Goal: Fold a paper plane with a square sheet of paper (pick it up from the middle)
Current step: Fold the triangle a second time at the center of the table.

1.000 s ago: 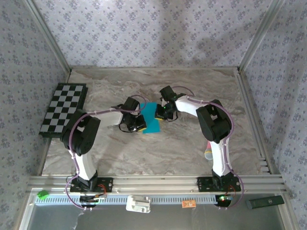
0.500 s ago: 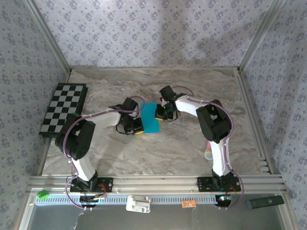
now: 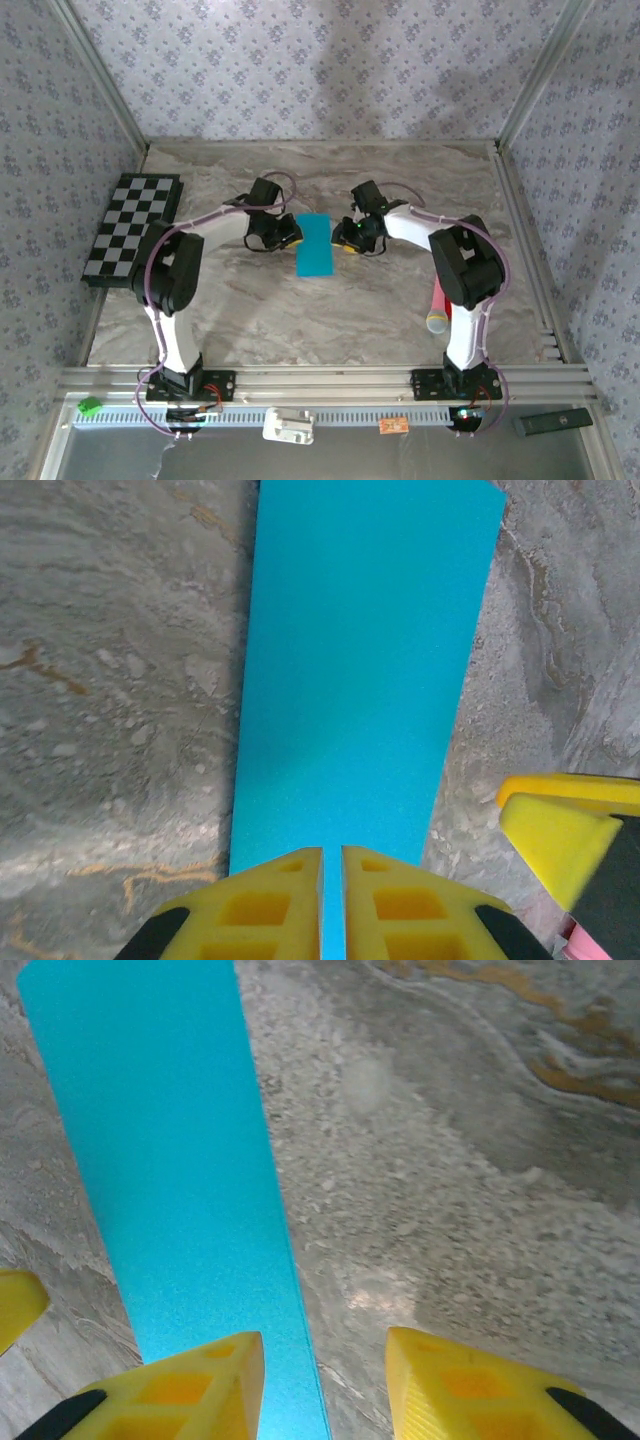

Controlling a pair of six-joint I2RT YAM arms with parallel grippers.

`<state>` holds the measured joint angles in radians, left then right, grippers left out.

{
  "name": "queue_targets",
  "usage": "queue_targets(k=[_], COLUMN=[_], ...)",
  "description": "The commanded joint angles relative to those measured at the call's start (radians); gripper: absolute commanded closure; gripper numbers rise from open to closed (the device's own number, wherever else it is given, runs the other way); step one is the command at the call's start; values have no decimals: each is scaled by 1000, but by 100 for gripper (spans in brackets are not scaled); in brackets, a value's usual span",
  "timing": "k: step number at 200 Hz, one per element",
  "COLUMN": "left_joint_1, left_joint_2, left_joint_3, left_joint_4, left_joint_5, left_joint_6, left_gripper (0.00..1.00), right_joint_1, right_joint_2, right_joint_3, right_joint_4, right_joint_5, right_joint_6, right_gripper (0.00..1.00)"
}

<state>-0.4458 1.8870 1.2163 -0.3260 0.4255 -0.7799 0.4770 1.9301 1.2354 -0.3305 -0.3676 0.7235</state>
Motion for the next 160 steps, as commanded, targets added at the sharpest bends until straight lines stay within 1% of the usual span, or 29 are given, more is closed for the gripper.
queue_targets(k=[1, 33, 38, 64, 95, 121, 160], left_joint_1=[-4, -5, -5, -5, -8, -11, -17], left_joint_2=[34, 70, 75, 86, 82, 98, 85], left_joint_3=[38, 43, 40, 27, -4, -15, -43], left_joint_4=[17, 18, 16, -9, -15, -58, -60], left_joint_5=[34, 21, 18, -22, -53, -90, -108], left_joint_6=[-7, -20, -25, -50, -86, -89, -109], left_gripper=[87, 88, 88, 90, 91, 92, 91], right_joint_1=[3, 5, 5, 11, 16, 23, 33], right_joint_2=[-35, -39, -40, -57, -57, -67, -95], right_joint_3=[-32, -34, -69, -93, -106, -121, -137], right_joint_4=[18, 18, 18, 26, 29, 35, 32], right_joint_5=[-14, -13, -13, -4, -24, -43, -62], right_joint_6=[33, 36, 37, 41, 45, 48, 42], right_gripper=[60, 59, 59, 58, 57, 58, 58])
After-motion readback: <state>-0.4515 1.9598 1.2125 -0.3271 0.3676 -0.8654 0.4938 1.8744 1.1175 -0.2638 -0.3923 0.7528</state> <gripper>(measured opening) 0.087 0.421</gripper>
